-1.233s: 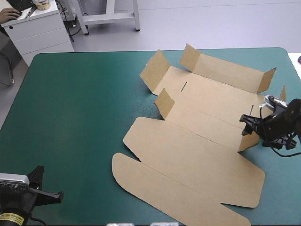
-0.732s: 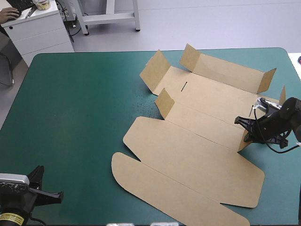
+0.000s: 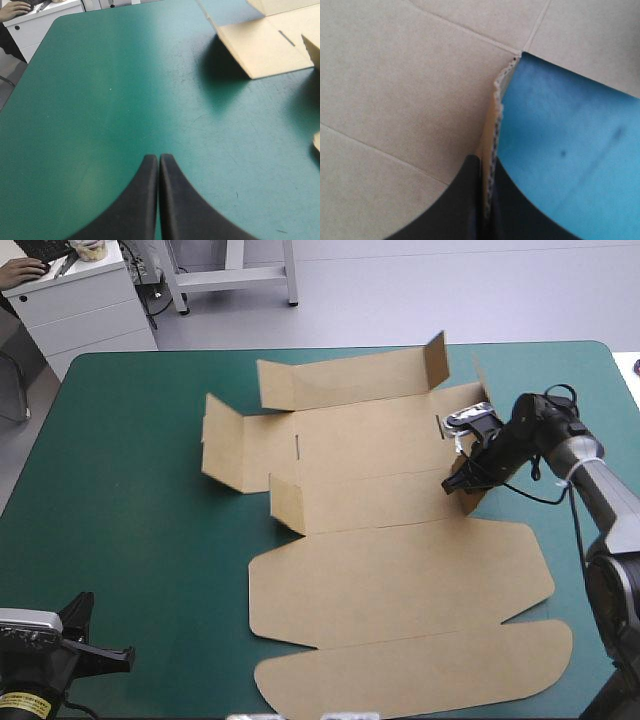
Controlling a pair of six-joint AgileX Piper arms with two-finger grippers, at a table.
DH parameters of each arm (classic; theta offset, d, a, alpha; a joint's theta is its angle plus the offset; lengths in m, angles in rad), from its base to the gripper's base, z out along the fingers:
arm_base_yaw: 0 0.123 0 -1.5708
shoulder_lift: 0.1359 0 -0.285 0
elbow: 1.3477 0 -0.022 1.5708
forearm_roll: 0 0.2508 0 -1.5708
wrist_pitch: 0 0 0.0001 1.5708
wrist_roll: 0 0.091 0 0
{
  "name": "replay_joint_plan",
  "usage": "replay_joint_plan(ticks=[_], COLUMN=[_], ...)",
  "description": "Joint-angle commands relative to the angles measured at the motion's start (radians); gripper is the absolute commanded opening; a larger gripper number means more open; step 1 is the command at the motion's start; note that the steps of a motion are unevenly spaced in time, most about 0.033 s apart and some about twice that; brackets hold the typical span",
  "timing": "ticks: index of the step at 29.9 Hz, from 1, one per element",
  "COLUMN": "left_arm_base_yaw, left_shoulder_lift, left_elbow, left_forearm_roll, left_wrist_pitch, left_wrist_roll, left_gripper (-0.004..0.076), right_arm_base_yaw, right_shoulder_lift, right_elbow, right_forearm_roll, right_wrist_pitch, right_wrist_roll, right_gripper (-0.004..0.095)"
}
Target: Fold the box
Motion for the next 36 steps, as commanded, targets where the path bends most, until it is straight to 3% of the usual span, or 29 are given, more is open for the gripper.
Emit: replay_joint_plan(ticks=[1, 8, 16, 23, 28, 32, 36], left_arm_base_yaw=[0.001, 0.001, 0.001, 0.001, 0.001, 0.001, 0.001], left_shoulder_lift=[0.015, 0.015, 0.015, 0.015, 0.015, 0.015, 0.015], left_elbow=[-0.02, -0.02, -0.02, -0.02, -0.02, -0.02, -0.02], left_forearm_roll=[0.001, 0.001, 0.001, 0.001, 0.001, 0.001, 0.001], left_wrist_pitch=[-0.07, -0.07, -0.071, -0.071, -0.071, -0.071, -0.071], left_wrist_roll=[-0.008, -0.008, -0.008, -0.008, -0.008, -0.008, -0.008], left_gripper=[-0.001, -0.001, -0.001, -0.001, -0.001, -0.001, -0.001], right_arm_base_yaw=[0.069, 0.174, 0.286, 0.332, 0.336, 0.336, 0.336], right_shoulder_lift=[0.032, 0.16, 0.212, 0.212, 0.212, 0.212, 0.212], right_elbow=[-0.165, -0.389, -0.454, -0.454, -0.454, -0.454, -0.454], right_forearm_roll=[-0.029, -0.031, -0.031, -0.001, 0.11, 0.135, 0.124], right_wrist_pitch=[0.039, 0.095, 0.101, 0.069, 0.041, 0.004, 0.004], right_wrist_roll=[-0.114, -0.362, -0.706, -0.824, -0.92, -0.931, -0.894], right_gripper=[-0.0019, -0.0019, -0.0019, -0.002, -0.0013, 0.0136, 0.0495])
